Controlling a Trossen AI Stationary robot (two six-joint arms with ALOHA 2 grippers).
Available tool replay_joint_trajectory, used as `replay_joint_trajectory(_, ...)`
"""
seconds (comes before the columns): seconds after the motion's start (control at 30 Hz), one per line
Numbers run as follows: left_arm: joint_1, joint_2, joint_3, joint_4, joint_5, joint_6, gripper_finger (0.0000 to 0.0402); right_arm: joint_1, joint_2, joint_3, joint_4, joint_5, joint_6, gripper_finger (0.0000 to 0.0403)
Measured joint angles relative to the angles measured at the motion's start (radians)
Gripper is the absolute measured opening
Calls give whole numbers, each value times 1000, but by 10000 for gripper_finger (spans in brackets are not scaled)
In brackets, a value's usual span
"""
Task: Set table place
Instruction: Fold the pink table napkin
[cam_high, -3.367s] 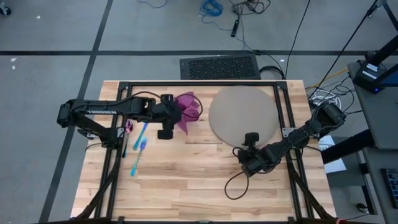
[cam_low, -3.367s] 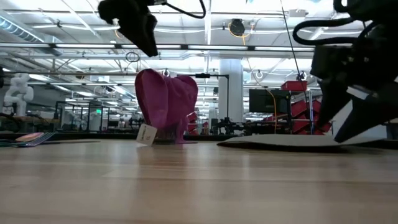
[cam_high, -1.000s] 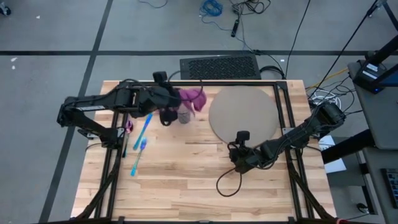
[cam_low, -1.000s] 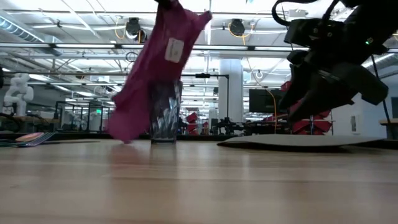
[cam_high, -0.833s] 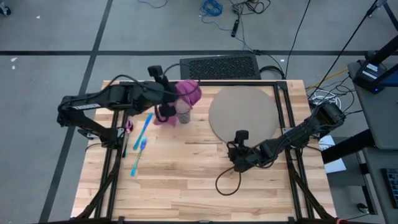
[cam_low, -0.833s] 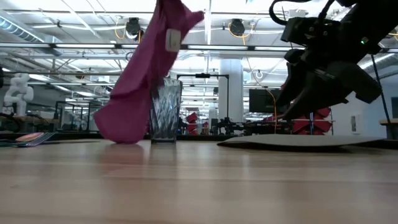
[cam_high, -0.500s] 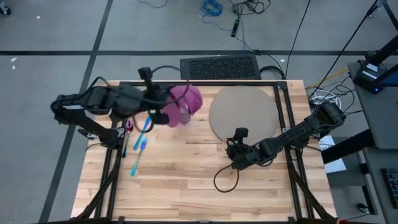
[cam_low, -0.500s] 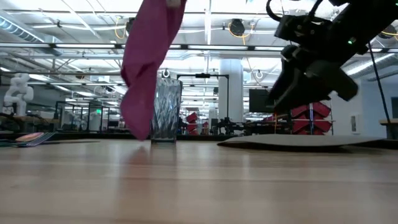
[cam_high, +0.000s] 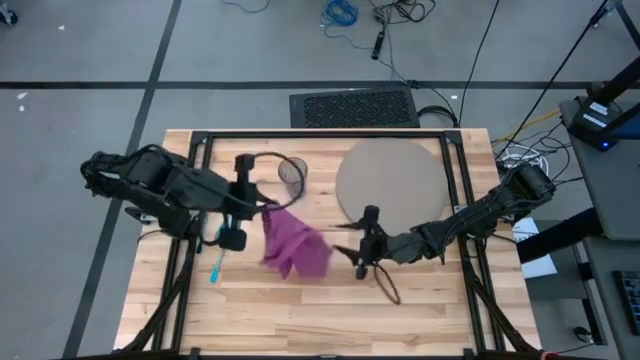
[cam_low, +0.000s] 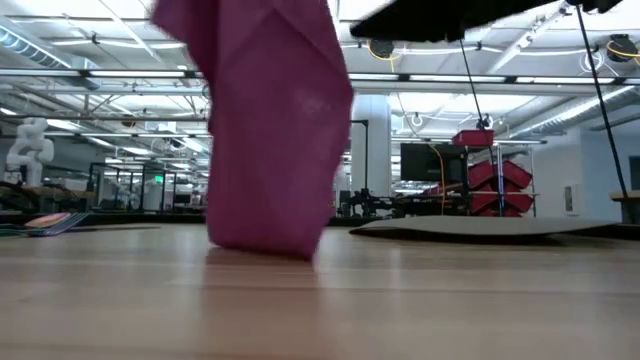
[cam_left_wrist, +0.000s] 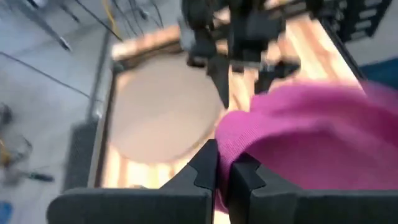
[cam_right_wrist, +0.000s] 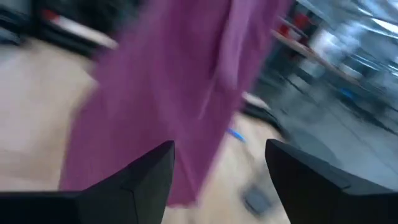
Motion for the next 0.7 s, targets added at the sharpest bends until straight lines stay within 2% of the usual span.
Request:
replay_joint_trajectory(0.1, -1, 7, -26, 26, 91, -2, 0, -18, 0, 0, 34, -184, 10, 240)
replay_joint_trajectory(0.2, -1, 22, -37, 38, 133, 21, 0, -45, 0, 0, 34, -303, 49, 240)
replay_joint_trajectory(0.37, 10, 62, -42, 52, 133, 37, 0, -73, 5, 0, 38, -299, 72, 240)
replay_joint_trajectory(0.53, 29, 80, -42, 76, 129, 55, 0, -83, 25, 0, 52, -341, 77, 240)
replay_joint_trajectory(0.7, 35, 80, -42, 153, 145, 95, 0, -105, 56, 0, 40, -280, 76, 240)
